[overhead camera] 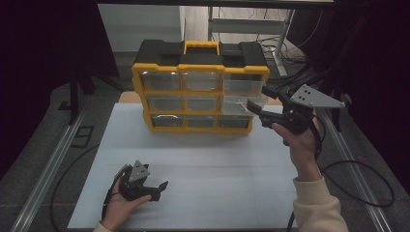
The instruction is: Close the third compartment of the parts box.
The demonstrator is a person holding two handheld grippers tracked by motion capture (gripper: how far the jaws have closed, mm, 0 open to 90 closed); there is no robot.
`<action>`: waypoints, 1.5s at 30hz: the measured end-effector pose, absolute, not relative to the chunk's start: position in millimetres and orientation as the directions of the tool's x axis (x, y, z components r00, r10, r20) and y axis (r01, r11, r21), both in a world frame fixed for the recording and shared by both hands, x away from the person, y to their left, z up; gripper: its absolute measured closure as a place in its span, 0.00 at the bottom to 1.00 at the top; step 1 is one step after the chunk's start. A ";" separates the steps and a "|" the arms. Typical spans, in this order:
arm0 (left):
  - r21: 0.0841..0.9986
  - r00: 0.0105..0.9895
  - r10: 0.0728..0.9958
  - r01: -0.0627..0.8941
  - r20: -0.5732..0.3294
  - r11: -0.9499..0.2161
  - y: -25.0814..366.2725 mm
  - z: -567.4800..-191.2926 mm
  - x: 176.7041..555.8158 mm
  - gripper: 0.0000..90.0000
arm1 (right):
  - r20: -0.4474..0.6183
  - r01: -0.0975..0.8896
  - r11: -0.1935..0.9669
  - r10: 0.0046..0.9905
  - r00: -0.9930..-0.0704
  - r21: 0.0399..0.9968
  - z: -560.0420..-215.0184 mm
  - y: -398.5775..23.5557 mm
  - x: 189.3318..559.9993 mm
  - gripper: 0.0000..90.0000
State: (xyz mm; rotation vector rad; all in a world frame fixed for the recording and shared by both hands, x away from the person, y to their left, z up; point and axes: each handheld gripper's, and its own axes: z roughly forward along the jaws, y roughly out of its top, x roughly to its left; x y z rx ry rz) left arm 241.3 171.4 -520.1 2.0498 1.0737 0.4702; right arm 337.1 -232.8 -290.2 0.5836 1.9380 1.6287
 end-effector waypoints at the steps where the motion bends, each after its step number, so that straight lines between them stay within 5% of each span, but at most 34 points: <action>1: 0.765 0.580 0.815 0.535 -0.025 -0.358 171.4 -520.1 241.3 0.08 | -0.124 -0.012 0.179 0.632 -0.765 0.984 -291.4 -233.0 335.6 0.40; 9: 0.766 0.579 0.815 0.534 -0.024 -0.357 171.4 -519.6 240.1 0.08 | -0.141 -0.012 0.209 0.619 -0.773 0.978 -311.3 -231.7 327.4 0.58; 18: 0.764 0.580 0.815 0.534 -0.021 -0.361 171.1 -519.8 240.4 0.08 | -0.096 0.012 0.174 0.601 -0.794 0.985 -324.2 -239.0 332.6 0.99; 45: 0.763 0.582 0.813 0.535 -0.022 -0.363 171.2 -520.7 241.0 0.08 | -0.097 0.102 0.249 0.673 -0.733 0.963 -335.7 -217.2 378.6 1.00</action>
